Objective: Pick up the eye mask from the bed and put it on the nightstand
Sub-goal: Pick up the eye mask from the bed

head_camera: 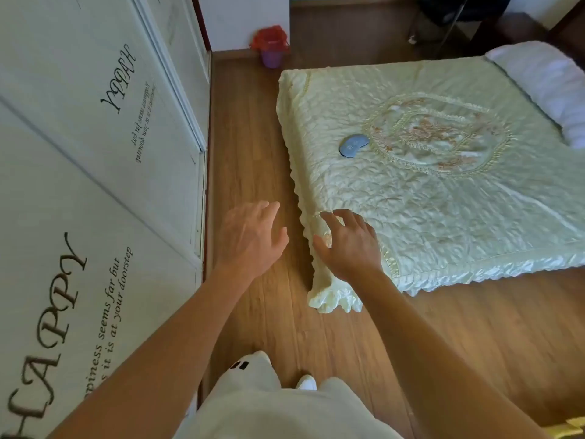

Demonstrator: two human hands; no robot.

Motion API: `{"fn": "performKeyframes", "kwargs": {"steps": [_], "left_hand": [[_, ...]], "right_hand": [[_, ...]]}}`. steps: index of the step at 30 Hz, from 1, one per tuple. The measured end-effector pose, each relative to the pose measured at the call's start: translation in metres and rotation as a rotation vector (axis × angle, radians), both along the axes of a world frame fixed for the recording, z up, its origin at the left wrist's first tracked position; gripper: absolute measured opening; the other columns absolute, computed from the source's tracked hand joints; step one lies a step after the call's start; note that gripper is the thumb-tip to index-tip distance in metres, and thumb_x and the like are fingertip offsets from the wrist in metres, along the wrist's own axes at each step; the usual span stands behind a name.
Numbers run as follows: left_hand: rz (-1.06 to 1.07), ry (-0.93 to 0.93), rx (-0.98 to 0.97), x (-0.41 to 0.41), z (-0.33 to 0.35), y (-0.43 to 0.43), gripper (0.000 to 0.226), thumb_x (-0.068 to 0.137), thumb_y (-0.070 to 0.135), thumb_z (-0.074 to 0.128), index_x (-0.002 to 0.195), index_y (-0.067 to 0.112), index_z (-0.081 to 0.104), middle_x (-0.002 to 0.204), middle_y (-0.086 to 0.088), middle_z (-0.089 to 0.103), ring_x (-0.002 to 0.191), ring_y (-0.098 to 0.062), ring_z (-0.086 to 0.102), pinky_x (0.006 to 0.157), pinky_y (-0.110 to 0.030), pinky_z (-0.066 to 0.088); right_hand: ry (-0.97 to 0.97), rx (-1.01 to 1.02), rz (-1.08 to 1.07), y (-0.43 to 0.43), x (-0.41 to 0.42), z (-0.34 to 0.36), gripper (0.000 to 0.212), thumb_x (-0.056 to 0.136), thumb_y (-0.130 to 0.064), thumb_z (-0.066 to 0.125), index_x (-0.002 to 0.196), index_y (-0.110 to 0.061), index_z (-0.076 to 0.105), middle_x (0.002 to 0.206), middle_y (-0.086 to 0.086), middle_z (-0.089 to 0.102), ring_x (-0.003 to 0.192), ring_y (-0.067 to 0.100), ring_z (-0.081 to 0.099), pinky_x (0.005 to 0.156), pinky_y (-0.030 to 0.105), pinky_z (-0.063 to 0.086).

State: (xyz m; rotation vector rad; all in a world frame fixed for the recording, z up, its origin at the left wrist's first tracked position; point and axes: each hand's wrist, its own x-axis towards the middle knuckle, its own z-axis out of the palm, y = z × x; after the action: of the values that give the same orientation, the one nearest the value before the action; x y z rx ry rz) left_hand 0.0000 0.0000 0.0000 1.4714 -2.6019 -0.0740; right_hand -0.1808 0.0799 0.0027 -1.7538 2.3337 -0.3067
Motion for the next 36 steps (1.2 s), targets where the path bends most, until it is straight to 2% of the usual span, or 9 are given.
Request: {"fn": "performKeyframes", "kwargs": {"steps": [10, 25, 36], "left_hand": [[0.035, 0.031, 0.003, 0.009, -0.023, -0.076, 0.055, 0.092, 0.053, 0.044, 0.136, 0.021, 0.052, 0.137, -0.006, 0.063, 0.125, -0.027, 0.057, 0.102, -0.05, 0.049], [-0.002, 0.09, 0.016, 0.023, -0.018, -0.312, 0.055, 0.093, 0.053, 0.041, 0.137, 0.021, 0.05, 0.137, -0.005, 0.062, 0.125, -0.024, 0.057, 0.103, -0.048, 0.047], [-0.073, 0.08, 0.039, -0.016, -0.019, -0.445, 0.057, 0.094, 0.052, 0.04, 0.14, 0.019, 0.05, 0.137, -0.006, 0.062, 0.125, -0.024, 0.056, 0.103, -0.048, 0.046]], "right_hand": [[0.026, 0.01, 0.039, -0.084, 0.006, -0.01, 0.051, 0.095, -0.048, 0.056, 0.14, -0.024, 0.056, 0.146, 0.009, 0.058, 0.136, 0.033, 0.051, 0.111, 0.052, 0.041], [0.074, -0.048, 0.004, -0.311, 0.029, 0.008, 0.049, 0.091, -0.04, 0.064, 0.135, -0.02, 0.062, 0.136, 0.01, 0.065, 0.129, 0.032, 0.057, 0.107, 0.05, 0.045], [0.06, -0.05, -0.051, -0.434, -0.008, 0.001, 0.047, 0.091, -0.04, 0.064, 0.135, -0.021, 0.063, 0.137, 0.007, 0.065, 0.129, 0.03, 0.057, 0.106, 0.046, 0.045]]}}
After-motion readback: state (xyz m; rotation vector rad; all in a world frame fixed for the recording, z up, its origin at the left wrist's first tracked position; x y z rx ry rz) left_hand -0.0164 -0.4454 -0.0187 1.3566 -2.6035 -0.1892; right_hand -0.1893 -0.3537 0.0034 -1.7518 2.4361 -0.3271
